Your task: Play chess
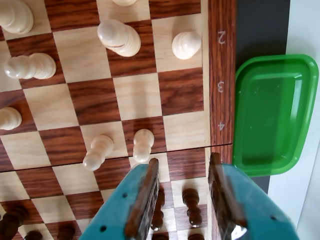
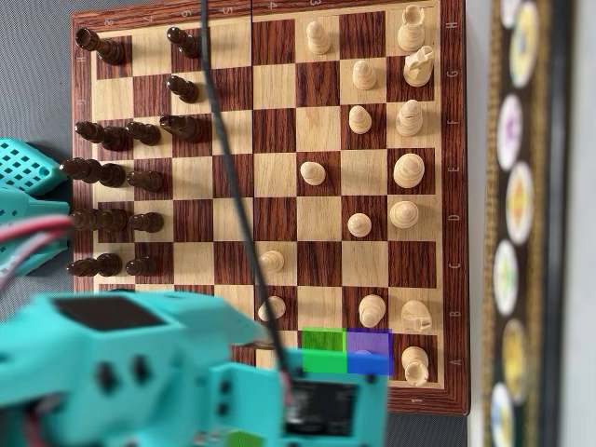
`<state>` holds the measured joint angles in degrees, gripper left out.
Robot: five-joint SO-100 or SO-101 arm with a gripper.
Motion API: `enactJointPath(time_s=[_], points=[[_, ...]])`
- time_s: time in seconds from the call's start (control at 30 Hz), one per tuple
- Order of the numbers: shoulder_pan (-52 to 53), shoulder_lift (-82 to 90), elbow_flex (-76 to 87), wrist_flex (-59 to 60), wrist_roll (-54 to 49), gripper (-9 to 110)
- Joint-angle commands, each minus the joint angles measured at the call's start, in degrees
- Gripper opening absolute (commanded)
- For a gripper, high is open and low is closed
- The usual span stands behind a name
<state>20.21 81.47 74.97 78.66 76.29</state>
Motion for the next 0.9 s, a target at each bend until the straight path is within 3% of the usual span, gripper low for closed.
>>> enactJointPath(time_s=[0.0, 0.87], points=[[0.1, -3.3, -6.6, 0.0, -0.2, 15], [-1.5, -26.2, -28.0, -0.4, -0.2, 15]])
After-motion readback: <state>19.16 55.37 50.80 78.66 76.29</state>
